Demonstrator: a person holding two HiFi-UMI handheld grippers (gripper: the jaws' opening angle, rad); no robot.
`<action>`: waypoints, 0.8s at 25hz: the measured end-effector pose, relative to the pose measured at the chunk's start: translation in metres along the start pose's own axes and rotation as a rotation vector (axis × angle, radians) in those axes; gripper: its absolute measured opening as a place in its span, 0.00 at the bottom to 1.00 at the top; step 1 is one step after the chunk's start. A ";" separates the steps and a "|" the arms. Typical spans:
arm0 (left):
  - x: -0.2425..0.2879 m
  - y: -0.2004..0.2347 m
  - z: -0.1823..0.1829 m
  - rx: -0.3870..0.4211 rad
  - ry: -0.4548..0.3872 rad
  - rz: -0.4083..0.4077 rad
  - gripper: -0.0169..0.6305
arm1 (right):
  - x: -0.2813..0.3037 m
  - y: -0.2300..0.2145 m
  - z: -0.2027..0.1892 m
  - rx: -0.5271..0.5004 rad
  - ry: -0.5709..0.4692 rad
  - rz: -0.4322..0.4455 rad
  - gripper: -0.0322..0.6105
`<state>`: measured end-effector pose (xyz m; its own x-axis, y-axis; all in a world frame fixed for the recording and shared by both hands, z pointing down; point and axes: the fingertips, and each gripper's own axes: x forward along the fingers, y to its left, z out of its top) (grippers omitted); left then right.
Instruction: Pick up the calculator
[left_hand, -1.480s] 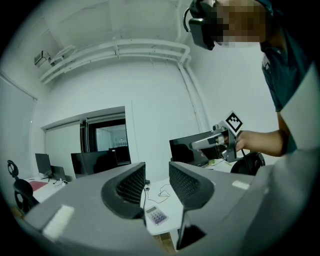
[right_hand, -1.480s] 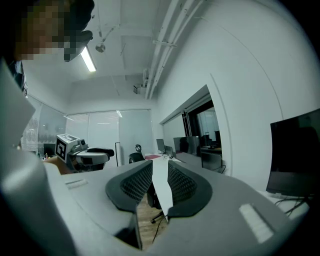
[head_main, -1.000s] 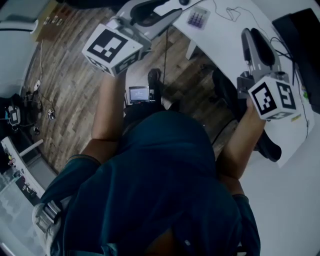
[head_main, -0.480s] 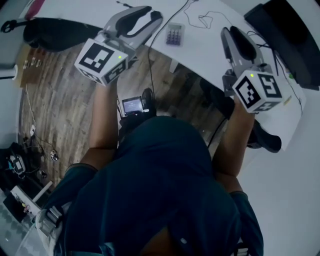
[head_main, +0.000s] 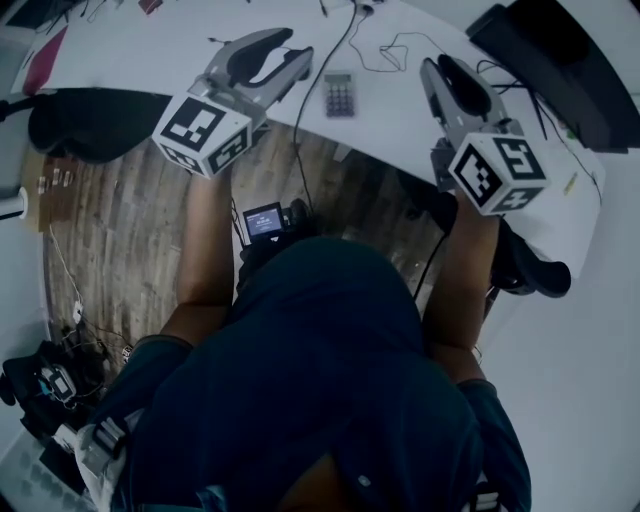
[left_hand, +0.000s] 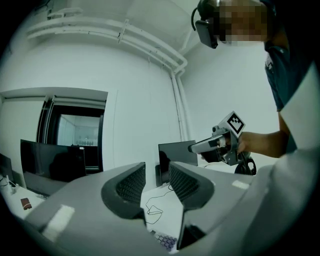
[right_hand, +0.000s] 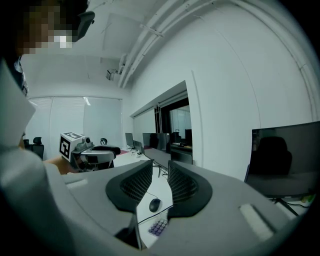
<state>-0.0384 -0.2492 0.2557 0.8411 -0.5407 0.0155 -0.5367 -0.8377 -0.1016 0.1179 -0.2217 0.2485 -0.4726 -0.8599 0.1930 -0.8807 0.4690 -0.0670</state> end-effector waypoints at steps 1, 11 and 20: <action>0.001 0.004 -0.002 -0.003 0.000 -0.010 0.25 | 0.005 0.001 0.000 0.002 0.002 -0.006 0.17; -0.003 0.055 -0.025 -0.067 -0.002 -0.055 0.25 | 0.058 0.010 -0.004 0.011 0.051 -0.049 0.17; -0.005 0.079 -0.052 -0.162 -0.001 -0.053 0.25 | 0.092 0.014 -0.018 0.025 0.110 -0.030 0.17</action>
<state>-0.0887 -0.3162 0.2989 0.8687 -0.4952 0.0153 -0.4951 -0.8667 0.0607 0.0627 -0.2905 0.2831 -0.4406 -0.8455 0.3017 -0.8956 0.4368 -0.0839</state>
